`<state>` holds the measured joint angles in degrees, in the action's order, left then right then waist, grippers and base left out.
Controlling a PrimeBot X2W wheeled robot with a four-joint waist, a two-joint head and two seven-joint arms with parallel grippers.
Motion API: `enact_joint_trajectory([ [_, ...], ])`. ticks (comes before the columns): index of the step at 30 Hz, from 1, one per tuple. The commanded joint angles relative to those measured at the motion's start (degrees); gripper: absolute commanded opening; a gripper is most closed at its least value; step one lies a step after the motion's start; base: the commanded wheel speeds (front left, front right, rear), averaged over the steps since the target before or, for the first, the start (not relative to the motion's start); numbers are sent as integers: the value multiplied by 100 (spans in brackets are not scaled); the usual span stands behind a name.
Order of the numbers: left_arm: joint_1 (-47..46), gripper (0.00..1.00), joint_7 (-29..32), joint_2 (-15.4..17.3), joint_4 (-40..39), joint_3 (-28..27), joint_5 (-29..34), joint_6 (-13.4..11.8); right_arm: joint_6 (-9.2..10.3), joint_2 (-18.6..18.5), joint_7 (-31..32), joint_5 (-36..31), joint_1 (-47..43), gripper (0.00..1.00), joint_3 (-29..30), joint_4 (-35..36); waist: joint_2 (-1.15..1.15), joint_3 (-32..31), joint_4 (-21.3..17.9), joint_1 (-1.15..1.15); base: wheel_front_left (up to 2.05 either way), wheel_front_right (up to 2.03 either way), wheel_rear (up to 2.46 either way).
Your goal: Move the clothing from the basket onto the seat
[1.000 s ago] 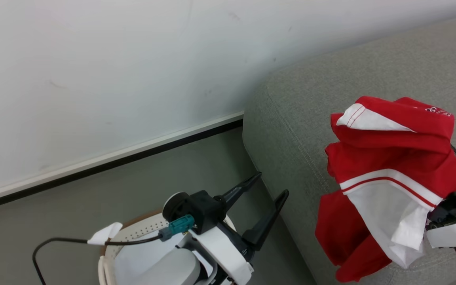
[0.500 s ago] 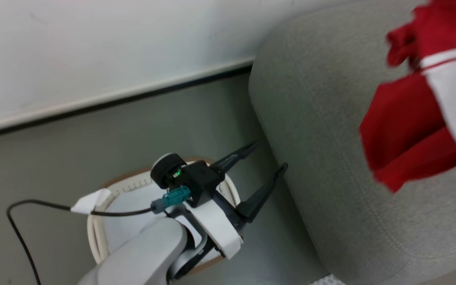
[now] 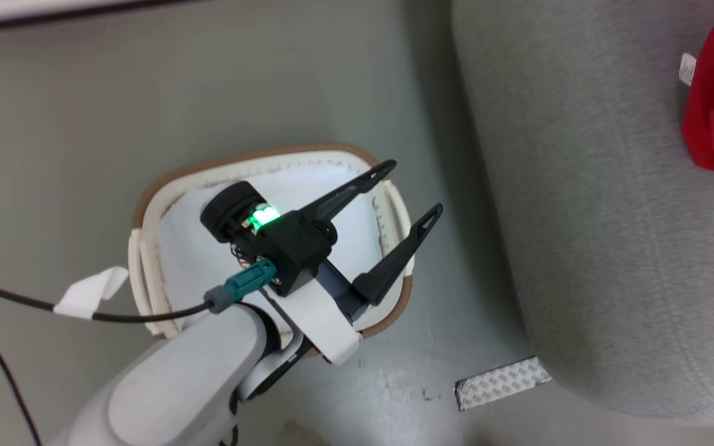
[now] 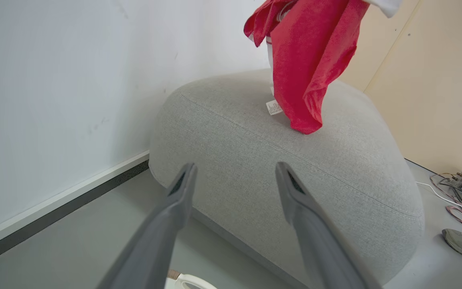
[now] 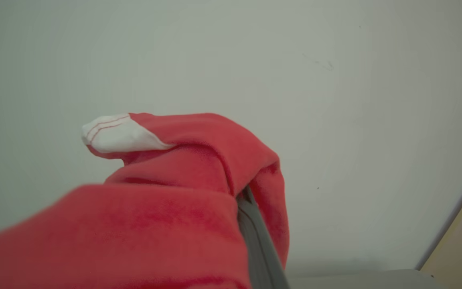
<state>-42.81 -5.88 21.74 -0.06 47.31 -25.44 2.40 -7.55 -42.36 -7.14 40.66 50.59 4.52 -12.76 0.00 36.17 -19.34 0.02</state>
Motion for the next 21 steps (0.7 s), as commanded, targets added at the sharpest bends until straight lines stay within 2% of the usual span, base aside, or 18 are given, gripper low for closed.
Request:
enact_joint_trajectory([
  [1, -101, 100, 12, 48, -46, -7, 81, -7, 12, -58, -35, -120, 106, 0, -111, -294, 0, 368, 199, -2, 0, 0, 0],
  [12, -194, 100, -134, -32, 74, 43, 97, 0, 12, 340, 187, 48, 87, 0, -1524, -2387, 0, 411, 426, -2, 0, 0, 0],
  [17, -65, 100, -233, -47, 177, 36, 20, -46, 12, 313, 686, 350, 28, 0, -2254, -2860, 0, 156, 487, -2, 0, 0, 0],
  [18, -38, 100, -259, -58, 196, 35, 2, -54, 12, 292, 777, 407, 18, 4, -2374, -2921, 0, 92, 495, -2, 0, 0, 0],
  [19, -16, 100, -294, -64, 223, 33, -13, -67, 12, 268, 857, 440, 18, 46, -2500, -2954, 0, 30, 502, -2, 0, 0, 0],
  [20, 4, 100, -319, -68, 249, 28, -42, -72, 12, 244, 917, 490, 21, 100, -2621, -2973, 0, -40, 504, -2, 0, 0, 0],
  [21, 33, 100, -354, -71, 276, 26, -55, -72, 12, 216, 969, 540, 12, 100, -2731, -2983, 0, -119, 502, -2, 0, 0, 0],
])
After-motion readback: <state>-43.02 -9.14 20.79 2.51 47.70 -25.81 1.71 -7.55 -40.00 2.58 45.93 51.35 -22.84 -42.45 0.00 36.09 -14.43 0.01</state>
